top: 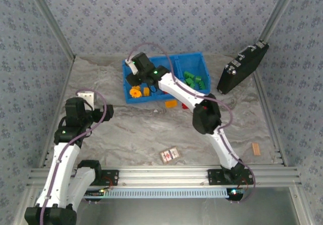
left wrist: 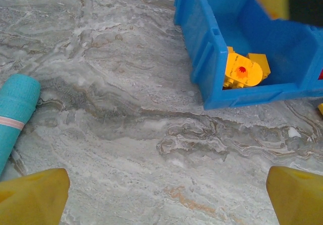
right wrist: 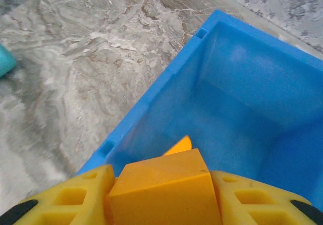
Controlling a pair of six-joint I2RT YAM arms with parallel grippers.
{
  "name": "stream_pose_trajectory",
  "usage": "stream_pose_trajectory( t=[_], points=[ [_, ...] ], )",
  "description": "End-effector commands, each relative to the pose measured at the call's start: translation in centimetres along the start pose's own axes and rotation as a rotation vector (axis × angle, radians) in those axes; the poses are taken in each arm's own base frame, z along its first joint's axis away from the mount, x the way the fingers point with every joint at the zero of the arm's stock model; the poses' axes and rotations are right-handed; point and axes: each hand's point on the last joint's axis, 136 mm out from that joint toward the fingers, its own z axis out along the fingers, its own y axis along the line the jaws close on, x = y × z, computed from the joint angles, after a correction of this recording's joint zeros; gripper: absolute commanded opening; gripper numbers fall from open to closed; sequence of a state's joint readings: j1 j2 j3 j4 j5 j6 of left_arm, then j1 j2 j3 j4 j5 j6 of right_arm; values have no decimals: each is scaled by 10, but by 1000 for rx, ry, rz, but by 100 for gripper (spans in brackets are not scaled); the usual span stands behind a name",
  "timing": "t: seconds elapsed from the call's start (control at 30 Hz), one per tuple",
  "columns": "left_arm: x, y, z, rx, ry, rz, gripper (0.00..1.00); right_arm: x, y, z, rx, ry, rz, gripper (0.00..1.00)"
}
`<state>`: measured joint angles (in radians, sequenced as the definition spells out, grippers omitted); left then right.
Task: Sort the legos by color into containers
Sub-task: Place the lego in the container.
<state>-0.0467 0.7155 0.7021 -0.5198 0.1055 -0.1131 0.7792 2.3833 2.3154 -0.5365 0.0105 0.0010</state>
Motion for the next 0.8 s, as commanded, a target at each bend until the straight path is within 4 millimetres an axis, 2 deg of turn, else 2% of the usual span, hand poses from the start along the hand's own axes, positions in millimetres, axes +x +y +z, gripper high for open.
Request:
stream_pose_trajectory(
  t=[0.0,0.13,0.23,0.3,0.4,0.5,0.63,0.77],
  points=[
    [-2,-6,-2,31,-18,15,100,24,-11,29,8,88,-24,36],
    [-2,-6,-3,34,-21,16,100,28,-21,46,10,89,8,44],
    [-2,-11,0,61,-16,7,100,29,-26,46,12,90,21,53],
    [7,-21,7,98,37,26,100,24,-24,41,2,76,17,59],
    [22,-52,16,151,153,145,100,5,-16,24,-37,4,9,69],
    [31,-89,17,238,185,227,100,-13,-14,4,-61,-40,4,75],
    [40,-131,19,335,243,274,100,-30,-13,-22,-96,-75,-3,76],
    [47,-187,40,388,264,293,98,-37,-20,-53,-99,-99,-28,76]
  ],
)
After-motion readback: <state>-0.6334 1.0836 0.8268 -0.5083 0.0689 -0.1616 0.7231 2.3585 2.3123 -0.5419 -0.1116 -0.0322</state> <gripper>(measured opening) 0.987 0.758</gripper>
